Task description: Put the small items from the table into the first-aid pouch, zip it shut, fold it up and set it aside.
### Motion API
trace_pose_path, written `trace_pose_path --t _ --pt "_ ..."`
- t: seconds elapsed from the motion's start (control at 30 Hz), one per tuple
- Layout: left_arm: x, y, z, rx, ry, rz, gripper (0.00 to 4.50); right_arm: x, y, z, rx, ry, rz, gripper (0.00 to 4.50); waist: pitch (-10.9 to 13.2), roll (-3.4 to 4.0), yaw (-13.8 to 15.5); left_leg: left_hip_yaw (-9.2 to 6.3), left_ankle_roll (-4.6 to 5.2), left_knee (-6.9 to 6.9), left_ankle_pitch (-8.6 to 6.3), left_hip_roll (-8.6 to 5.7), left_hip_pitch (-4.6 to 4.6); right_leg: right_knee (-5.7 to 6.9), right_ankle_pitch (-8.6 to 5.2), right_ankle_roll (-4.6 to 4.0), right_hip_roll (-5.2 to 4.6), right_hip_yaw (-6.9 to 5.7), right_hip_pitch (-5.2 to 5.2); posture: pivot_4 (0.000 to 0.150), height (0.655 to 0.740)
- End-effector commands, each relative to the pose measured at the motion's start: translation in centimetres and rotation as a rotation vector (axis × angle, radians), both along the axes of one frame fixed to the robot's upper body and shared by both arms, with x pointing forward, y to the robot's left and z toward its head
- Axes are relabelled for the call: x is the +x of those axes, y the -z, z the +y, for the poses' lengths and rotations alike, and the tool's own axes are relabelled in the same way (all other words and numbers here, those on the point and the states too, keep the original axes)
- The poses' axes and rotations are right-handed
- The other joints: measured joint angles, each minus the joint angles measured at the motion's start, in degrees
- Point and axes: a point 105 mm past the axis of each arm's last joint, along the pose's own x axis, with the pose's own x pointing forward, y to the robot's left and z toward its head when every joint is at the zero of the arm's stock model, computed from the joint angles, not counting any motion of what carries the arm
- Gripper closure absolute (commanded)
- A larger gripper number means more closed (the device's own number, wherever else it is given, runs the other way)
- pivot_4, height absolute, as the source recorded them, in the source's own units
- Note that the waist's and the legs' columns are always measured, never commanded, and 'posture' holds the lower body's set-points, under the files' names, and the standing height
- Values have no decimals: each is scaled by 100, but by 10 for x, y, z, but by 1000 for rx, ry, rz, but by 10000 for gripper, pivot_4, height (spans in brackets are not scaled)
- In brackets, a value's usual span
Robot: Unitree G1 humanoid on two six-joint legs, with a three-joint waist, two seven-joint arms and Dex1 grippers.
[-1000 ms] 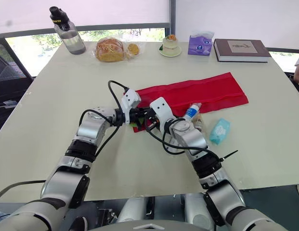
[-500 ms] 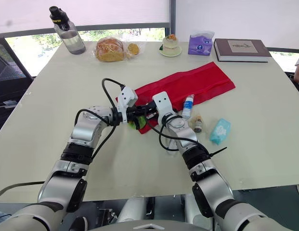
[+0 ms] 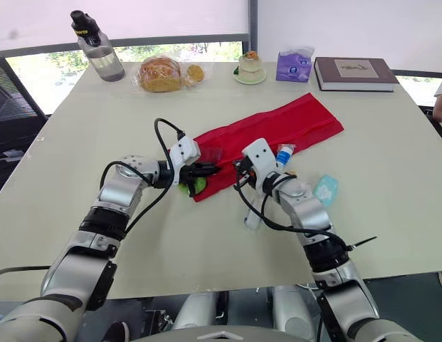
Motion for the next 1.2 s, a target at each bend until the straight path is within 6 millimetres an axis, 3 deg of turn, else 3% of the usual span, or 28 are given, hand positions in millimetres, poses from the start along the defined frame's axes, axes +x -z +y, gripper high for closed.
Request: trace_pose_path --t 0.03,0.33,0.37,0.4,0.6,0.63,0.77,0.9,1.1,1.13,1.2 --pt "11 -8 29 112 -59 -94 45000 -18 -26 -19 60 -44 -79 43897 0 0 9 0 0 0 0 1 -1 -1 0 0 0 0 0 1500 7400" --pt "19 -18 96 361 -160 -187 45000 -48 -70 -94 87 7 -265 43897 1 -2 7 14 0 2 0 -1 1 -5 -1 4 -4 6 -1 1500 7400" --pt "21 -19 102 387 -177 -202 45000 -52 -73 -100 77 1 -278 39024 1 -2 19 12 0 2 0 -1 0 -5 -2 4 -4 3 0 1500 7400" --pt "23 -22 108 401 -198 -217 45000 -58 -77 -106 75 -11 -282 37893 2 -1 39 11 0 2 0 0 0 -5 -2 4 -4 2 0 1500 7400" --pt "27 -22 124 460 -247 -249 45000 -89 -88 -121 94 -117 -240 8700 3 -4 46 16 0 0 0 0 -6 -17 -1 5 -15 3 1 1500 7400" --pt "28 -22 125 459 -252 -250 45000 -96 -90 -122 101 -139 -230 2060 4 -4 51 16 0 0 0 0 -5 -17 -1 5 -16 3 2 1500 7400" --pt "28 -23 124 430 -258 -249 45000 -109 -93 -144 63 -110 -195 945 4 -5 62 16 0 1 0 1 -7 -18 -1 5 -21 3 3 1500 7400" --pt "28 -27 116 365 -240 -237 30579 -121 -96 -170 29 -53 -169 0 4 -9 85 17 0 2 0 -1 -5 -21 -1 6 -26 1 9 1500 7400" --pt "23 -42 106 337 -145 -238 3509 -129 -97 -169 36 -65 -154 0 4 -9 95 15 1 2 0 1 1 -21 -2 9 -23 0 14 1500 7400" --pt "21 -47 102 317 -112 -226 572 -130 -97 -168 38 -65 -155 0 4 -9 97 15 1 3 0 0 0 -21 -2 8 -24 0 14 1500 7400" --pt "17 -57 98 256 -77 -178 572 -130 -97 -167 48 -67 -154 0 5 -12 106 16 1 4 0 -2 -3 -22 -1 6 -25 0 14 1500 7400"
